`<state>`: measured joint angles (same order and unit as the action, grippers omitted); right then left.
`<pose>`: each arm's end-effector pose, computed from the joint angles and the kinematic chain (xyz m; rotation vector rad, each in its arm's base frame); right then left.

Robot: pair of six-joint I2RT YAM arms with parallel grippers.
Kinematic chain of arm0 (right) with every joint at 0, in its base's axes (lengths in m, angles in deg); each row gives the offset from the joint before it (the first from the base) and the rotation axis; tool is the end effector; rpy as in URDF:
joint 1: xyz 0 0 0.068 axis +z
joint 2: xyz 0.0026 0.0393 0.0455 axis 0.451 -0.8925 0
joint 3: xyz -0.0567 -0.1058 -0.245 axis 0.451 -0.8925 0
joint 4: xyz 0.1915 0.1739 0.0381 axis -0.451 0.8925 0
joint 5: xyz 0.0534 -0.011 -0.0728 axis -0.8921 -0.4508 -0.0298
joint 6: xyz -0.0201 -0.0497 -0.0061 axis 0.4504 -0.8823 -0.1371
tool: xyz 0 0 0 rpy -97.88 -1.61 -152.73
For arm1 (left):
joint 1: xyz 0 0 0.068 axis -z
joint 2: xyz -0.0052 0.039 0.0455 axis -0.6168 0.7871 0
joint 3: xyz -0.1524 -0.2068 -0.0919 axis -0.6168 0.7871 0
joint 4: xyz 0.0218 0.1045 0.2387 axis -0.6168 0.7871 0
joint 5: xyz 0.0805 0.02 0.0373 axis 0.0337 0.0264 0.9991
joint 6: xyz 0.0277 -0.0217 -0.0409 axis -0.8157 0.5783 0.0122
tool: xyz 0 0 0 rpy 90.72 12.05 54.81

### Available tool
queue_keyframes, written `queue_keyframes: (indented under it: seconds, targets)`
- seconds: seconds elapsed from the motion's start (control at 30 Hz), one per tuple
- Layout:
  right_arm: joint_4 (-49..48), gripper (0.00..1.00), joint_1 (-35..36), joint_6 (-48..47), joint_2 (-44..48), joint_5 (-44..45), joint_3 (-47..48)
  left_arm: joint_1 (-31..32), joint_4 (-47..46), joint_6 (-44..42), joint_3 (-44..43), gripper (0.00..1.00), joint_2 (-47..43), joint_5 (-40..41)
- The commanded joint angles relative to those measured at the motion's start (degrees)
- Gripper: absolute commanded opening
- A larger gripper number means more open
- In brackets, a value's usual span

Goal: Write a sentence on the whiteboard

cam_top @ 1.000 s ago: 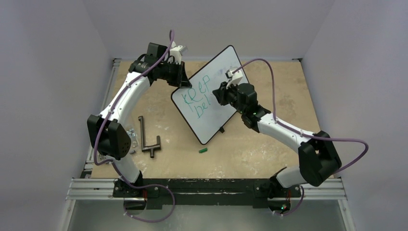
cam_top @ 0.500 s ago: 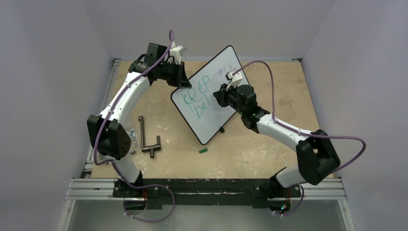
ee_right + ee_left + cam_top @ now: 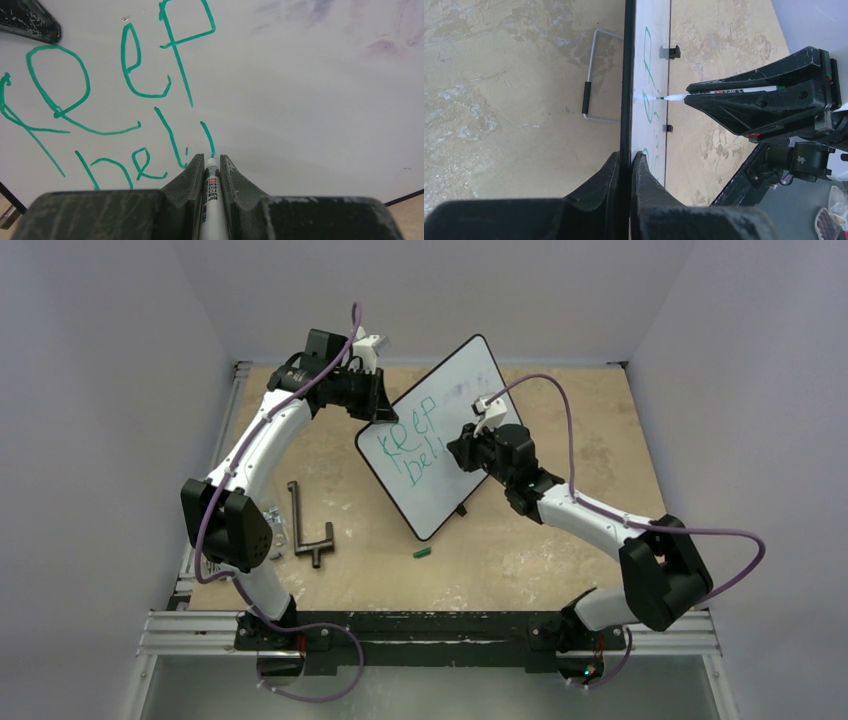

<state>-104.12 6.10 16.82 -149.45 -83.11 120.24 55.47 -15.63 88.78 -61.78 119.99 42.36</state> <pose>0.2709 0.1761 0.2606 -0.3237 1.8153 0.5883 0.3608 -0.1322 0.3562 0.4535 2.3305 -0.8572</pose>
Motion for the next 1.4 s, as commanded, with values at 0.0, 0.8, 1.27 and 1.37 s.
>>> queue_keyframes:
  seconds: [0.0, 0.8, 1.27, 1.37]
  targets:
    - [0.29, 0.00, 0.13, 0.51, 3.27, -0.75, 2.24, -1.04, 3.18, -5.22, 0.42, 0.00, -1.37, 14.91]
    - [-0.78, 0.00, 0.08, 1.42, -1.13, -1.64, 9.47, -1.04, 3.21, -5.31, 0.37, 0.00, -1.54, 15.04]
    - [-1.51, 0.00, 0.14, 1.23, -3.73, -0.81, 9.12, -1.04, 3.35, -5.35, 0.40, 0.00, -1.52, 15.12]
    - [-1.48, 0.00, 0.12, 0.92, -3.90, -0.12, 8.95, -1.04, 3.36, -5.37, 0.37, 0.00, -1.53, 15.14]
